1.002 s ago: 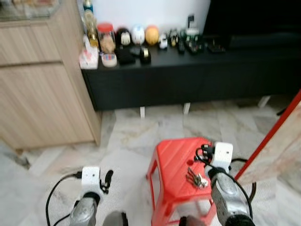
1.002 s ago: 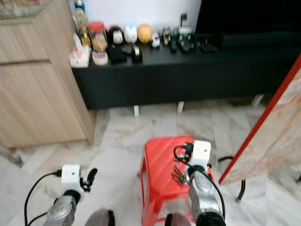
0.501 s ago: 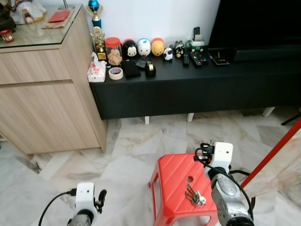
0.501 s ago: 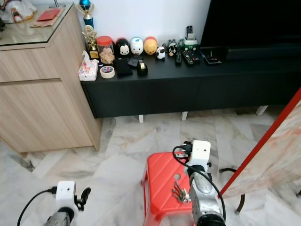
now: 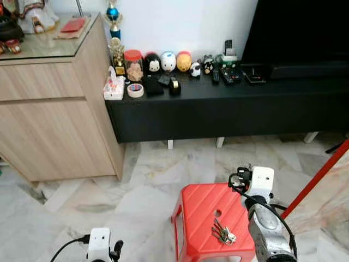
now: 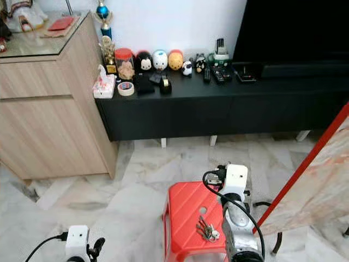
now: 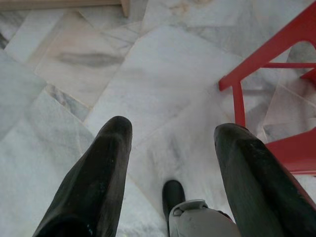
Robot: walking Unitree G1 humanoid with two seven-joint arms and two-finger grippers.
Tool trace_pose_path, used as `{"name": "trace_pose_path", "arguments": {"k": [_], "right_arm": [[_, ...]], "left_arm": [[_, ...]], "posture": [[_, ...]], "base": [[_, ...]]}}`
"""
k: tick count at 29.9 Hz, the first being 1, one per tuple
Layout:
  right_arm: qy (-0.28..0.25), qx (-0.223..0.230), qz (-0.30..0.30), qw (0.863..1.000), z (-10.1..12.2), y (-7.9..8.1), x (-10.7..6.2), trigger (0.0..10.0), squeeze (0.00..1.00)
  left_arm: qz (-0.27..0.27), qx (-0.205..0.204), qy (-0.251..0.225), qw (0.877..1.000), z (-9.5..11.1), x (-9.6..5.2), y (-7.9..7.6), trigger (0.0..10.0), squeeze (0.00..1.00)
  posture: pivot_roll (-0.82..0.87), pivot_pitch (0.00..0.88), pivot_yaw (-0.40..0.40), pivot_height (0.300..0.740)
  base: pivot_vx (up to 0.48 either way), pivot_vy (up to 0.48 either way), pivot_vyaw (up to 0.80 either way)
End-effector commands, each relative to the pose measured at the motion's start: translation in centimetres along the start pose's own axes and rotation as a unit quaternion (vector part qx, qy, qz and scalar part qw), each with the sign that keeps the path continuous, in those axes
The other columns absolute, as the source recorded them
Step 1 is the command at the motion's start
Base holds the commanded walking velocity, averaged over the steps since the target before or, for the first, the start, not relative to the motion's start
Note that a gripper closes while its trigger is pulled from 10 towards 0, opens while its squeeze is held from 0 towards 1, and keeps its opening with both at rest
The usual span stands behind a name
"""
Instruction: Hang keys on a hook
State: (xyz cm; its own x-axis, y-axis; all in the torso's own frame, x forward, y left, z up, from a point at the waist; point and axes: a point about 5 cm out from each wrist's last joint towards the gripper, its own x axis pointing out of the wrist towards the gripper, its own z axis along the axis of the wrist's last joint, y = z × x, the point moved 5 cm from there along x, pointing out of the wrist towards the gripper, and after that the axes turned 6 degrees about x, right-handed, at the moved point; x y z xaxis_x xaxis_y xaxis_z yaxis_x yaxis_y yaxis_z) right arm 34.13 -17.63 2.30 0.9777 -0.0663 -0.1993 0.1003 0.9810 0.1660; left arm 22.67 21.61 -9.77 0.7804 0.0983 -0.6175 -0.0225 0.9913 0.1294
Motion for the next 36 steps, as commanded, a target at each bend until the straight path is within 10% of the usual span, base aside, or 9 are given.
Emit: {"name": "trace_pose_path", "arguments": {"k": [1, 36], "right_arm": [[-0.008, 0.004, -0.004, 1.0, 0.5, -0.1, 0.1, 10.0, 0.0], [0.005, 0.005, 0.004, 1.0, 0.0, 1.2, 0.4, 10.0, 0.0]], "left_arm": [[0.006, -0.013, 0.023, 1.0, -1.2, -0.3, 0.2, 10.0, 0.0], [0.003, -0.02, 0.05, 0.999, -2.8, -0.9, -0.2, 10.0, 0.0]], "posture": [[0.04, 0.0, -0.048, 0.74], [0.05, 0.0, -0.053, 0.74]], "base": [[0.0, 0.0, 0.0], [-0.035, 0.0, 0.0]]}}
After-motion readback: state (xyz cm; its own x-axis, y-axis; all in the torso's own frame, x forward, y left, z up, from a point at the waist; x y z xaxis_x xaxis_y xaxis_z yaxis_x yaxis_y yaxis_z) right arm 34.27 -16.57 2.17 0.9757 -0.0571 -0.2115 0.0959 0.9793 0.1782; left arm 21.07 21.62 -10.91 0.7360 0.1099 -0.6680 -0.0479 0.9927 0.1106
